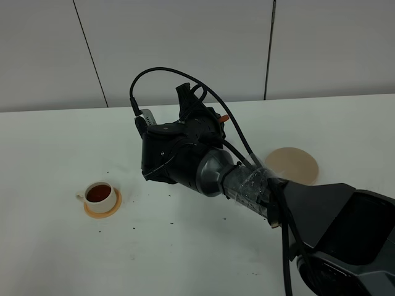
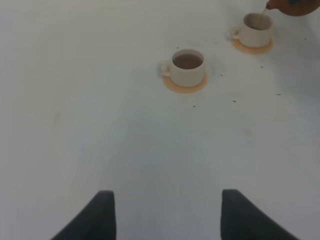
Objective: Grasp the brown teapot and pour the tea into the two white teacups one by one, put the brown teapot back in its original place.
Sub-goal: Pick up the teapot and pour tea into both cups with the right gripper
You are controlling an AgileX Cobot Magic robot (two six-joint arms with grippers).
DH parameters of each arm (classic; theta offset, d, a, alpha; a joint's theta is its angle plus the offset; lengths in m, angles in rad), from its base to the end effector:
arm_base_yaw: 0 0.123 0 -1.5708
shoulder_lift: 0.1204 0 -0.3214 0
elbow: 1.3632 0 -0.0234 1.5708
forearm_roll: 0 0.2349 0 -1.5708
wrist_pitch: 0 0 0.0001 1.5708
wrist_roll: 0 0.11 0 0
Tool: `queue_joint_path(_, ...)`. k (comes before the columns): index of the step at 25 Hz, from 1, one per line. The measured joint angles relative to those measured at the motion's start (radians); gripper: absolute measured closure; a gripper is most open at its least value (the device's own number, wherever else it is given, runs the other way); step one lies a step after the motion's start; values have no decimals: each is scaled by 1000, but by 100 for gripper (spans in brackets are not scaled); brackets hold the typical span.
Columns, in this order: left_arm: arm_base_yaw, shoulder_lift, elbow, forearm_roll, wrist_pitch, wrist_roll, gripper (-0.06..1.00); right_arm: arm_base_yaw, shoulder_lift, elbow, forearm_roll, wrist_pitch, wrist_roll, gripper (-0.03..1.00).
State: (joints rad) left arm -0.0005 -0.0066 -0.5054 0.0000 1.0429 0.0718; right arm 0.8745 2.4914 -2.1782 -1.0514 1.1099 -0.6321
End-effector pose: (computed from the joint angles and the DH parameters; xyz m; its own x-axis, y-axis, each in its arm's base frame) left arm -0.0392 0.0000 0.2640 -0.4281 0.0719 -0.9008 0.0313 0.9974 0.0648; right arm 0.4172 0.3657 0.1970 0.0604 -0.8706 0.4882 -0.5824 -0.4280 -0.6911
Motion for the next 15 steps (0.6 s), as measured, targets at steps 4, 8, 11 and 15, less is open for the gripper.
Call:
queue_joint_path(4, 0, 0, 0, 0, 0, 0, 41, 0, 2, 0, 0, -4, -2, 88)
queue_joint_path(8, 0, 0, 0, 0, 0, 0, 41, 0, 12, 0, -2, -4, -6, 88)
queue_joint_path(11, 0, 0, 0, 0, 0, 0, 41, 0, 21, 0, 0, -5, -7, 88)
queue_joint_path(15, 0, 0, 0, 0, 0, 0, 41, 0, 21, 0, -3, -8, -7, 88)
